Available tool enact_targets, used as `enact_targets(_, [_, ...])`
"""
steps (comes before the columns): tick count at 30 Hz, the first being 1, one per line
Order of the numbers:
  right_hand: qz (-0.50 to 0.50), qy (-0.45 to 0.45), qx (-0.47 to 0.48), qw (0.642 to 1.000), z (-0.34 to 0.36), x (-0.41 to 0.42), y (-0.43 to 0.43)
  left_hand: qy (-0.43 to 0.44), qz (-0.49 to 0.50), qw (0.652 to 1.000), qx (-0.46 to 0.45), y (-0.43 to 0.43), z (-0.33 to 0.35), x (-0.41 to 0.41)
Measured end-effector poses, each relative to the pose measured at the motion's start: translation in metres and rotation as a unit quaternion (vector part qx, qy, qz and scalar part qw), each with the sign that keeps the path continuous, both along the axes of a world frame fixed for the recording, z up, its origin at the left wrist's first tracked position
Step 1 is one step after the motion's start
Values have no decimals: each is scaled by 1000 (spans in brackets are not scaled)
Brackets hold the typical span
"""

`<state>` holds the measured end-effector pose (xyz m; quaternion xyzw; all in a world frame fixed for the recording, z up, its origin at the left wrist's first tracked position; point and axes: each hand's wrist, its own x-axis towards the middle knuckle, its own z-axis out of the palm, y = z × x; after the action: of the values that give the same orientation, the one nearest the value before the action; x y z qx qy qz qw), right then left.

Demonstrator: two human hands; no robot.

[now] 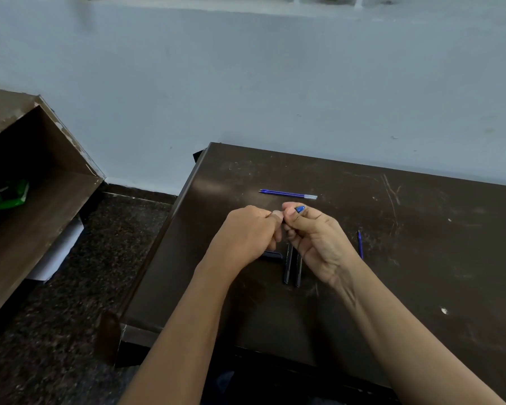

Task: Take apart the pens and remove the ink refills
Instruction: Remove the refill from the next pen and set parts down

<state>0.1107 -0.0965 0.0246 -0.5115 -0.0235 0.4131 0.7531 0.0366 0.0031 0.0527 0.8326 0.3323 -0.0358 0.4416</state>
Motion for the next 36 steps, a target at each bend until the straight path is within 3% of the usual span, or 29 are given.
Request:
enact_targets(3, [-3,9,27,1000,1,3,0,-28,-13,999,16,-3,-2,-1])
enact_targets(8, [-34,48,6,998,-1,5,-1,-58,-46,990,121,-4,-8,-4])
enact_targets(14, [-31,62,-8,998,-3,9,-3,-61,-38,993,98,-4,-8,-4])
enact_targets(20, [-43,80,6,996,-5,11,-2,-82,-50,987,132,-1,-8,-6])
enact_targets(25, [-49,62,-48,996,-7,6,0,-62,-73,983,154,-4,-6,-6])
enact_targets(32, [-45,119,25,992,-6,10,2,-35,-64,980,183,-2,-11,-5])
enact_targets(36, [-28,100,-22,994,-7,9,2,-35,-63,981,182,-3,-10,-6])
